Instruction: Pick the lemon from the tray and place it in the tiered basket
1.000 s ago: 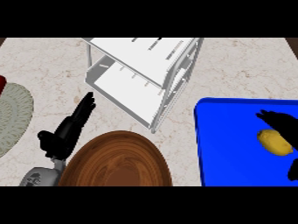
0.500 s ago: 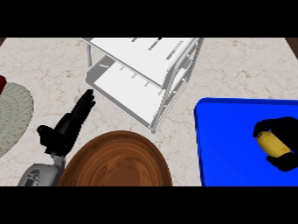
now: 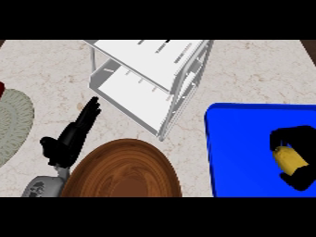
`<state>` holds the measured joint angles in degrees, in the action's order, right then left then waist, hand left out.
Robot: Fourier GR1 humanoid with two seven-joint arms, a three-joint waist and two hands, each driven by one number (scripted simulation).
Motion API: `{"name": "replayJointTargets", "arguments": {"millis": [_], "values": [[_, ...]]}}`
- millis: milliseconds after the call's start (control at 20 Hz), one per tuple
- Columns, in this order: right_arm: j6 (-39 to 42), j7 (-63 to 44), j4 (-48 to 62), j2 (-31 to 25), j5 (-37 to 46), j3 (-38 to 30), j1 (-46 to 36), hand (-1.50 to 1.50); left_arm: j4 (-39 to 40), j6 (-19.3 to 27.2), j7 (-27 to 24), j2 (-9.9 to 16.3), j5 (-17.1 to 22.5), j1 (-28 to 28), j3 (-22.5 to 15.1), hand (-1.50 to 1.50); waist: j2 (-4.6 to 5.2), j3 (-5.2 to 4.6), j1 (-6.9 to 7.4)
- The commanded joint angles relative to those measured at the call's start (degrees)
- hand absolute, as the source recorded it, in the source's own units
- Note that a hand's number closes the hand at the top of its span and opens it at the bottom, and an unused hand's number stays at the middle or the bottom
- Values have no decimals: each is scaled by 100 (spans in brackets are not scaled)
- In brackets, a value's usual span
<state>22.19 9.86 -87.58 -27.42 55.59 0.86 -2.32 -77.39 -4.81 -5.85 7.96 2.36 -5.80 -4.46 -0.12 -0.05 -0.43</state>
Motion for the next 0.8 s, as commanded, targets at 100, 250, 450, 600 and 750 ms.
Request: {"name": "replayJointTargets", "arguments": {"millis": [100,250,450,600,750], "values": [[-449,-2498,-436,1010,369,-752,774,150,-107,53,-1,75,8,268,84,0,-106,-22,-350],[-714,-3533,-1269,1480,751,-785,1152,150,-110,125,86,130,55,221,230,0,-122,-34,-442],[-1265,-4313,-2610,2684,708,-419,1345,150,-47,31,-60,19,49,227,106,0,-74,-13,-299],[-1432,-4976,-3557,2714,76,334,1201,150,-90,110,108,2,-45,51,48,0,-79,-4,-240],[-1494,-5667,-4629,2728,591,1000,1038,150,-170,-55,-2,44,26,288,21,0,-60,-12,-60]]}}
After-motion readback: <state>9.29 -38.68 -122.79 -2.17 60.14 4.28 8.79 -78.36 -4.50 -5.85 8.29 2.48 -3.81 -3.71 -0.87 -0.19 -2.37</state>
